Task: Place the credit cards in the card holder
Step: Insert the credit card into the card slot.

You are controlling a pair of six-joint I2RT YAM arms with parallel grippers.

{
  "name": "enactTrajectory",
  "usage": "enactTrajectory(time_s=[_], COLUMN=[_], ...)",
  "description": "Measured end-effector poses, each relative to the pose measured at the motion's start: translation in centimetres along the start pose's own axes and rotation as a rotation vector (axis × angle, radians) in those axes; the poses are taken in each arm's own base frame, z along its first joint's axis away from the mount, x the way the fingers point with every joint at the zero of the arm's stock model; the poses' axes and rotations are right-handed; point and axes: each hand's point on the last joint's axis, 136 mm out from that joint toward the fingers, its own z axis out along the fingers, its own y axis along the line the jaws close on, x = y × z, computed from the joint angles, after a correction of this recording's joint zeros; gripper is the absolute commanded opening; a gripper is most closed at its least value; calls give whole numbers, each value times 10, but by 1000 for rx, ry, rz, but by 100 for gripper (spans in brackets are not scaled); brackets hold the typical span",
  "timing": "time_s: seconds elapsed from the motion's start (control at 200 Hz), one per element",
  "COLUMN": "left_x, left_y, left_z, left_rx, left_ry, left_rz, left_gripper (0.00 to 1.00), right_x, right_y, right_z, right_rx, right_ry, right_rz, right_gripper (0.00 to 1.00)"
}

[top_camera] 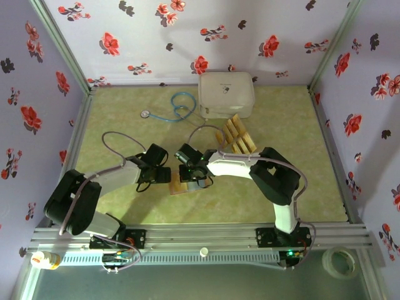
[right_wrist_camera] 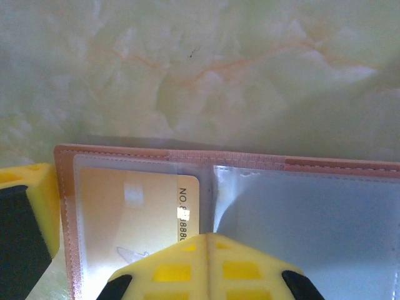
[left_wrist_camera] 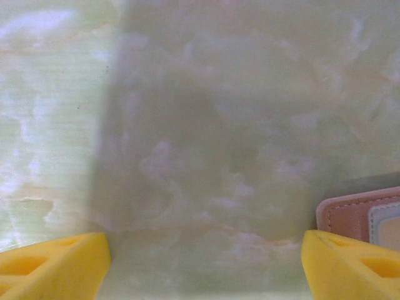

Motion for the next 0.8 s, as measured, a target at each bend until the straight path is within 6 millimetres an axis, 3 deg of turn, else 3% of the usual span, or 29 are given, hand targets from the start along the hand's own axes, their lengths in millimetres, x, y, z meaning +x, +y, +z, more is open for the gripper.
enactTrajectory(time_s=[0.425, 0.545, 0.685, 0.8], left_x=[0, -1, -5, -18], left_y=[0, -1, -1, -2], left_z=[0, -2, -8, -24], left_rx=[-2, 6, 22, 40], left_ry=[1, 6, 0, -41], left_rz=[0, -3, -20, -31], left_gripper=[83, 85, 89, 91], right_x=[-1, -6, -13, -17], right_y=[13, 18, 16, 7], right_z=[-5, -20, -54, -74], right_rx=[-39, -57, -80, -85], right_ry=[3, -26, -88, -122], right_rz=[-8, -12, -25, -17], right_gripper=[0, 14, 36, 43])
